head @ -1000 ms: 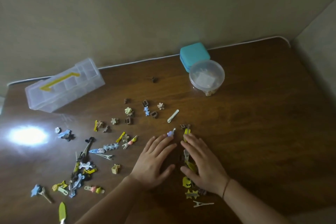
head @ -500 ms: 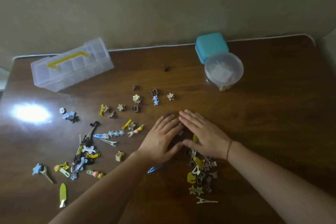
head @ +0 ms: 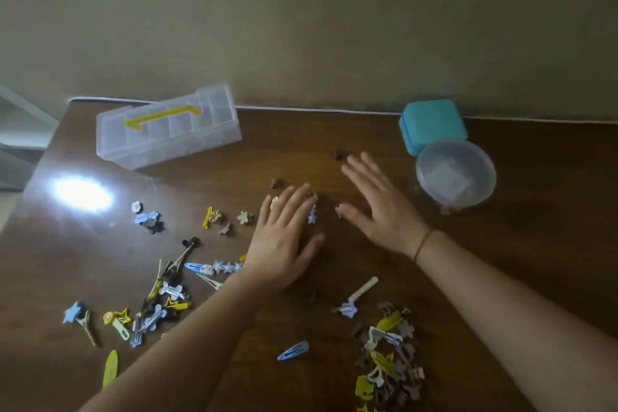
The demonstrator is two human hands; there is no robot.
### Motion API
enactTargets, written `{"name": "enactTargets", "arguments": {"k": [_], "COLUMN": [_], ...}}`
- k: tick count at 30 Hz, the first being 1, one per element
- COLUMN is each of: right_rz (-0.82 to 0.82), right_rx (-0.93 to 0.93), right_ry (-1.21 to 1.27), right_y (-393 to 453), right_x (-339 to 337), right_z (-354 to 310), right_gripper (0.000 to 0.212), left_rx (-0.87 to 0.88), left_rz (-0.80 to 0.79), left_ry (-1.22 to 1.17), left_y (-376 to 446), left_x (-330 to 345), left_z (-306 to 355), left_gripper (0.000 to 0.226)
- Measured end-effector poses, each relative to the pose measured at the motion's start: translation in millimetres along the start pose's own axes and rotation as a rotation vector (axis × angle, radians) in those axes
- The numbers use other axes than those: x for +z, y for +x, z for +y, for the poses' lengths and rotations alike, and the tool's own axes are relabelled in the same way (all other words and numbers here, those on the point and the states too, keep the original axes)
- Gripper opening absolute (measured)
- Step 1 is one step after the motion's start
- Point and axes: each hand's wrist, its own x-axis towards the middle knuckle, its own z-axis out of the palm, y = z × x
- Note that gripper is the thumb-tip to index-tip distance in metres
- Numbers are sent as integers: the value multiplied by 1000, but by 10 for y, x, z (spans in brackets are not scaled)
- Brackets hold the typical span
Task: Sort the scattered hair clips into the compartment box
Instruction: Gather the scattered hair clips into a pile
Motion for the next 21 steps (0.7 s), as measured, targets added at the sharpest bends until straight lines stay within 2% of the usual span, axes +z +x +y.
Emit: {"name": "enactTargets", "arguments": {"k": [3, 6, 9, 13, 21], "right_rz": [-35, -132, -252, -359, -462], "right_rx": [19, 13, -78, -250, -350], "right_ry": [-54, -96, -129, -167, -95], "right_y": [506, 786, 788, 522, -252], "right_x": [-30, -39, -11, 33, 170], "right_z": [118, 153, 119, 55, 50], "right_gripper": [76, 73, 73, 77, 85], "left_rx": [-133, -304, -191, -38, -20], "left_rz": [3, -88, -169, -156, -162], "left_ry": [74, 85, 41, -37, -304], "left_y": [282, 509, 549, 423, -158], "left_x": [-71, -140, -130, -99, 10], "left_z": [-194, -414, -505, -412, -11], "left_gripper": [67, 81, 85, 79, 70]}}
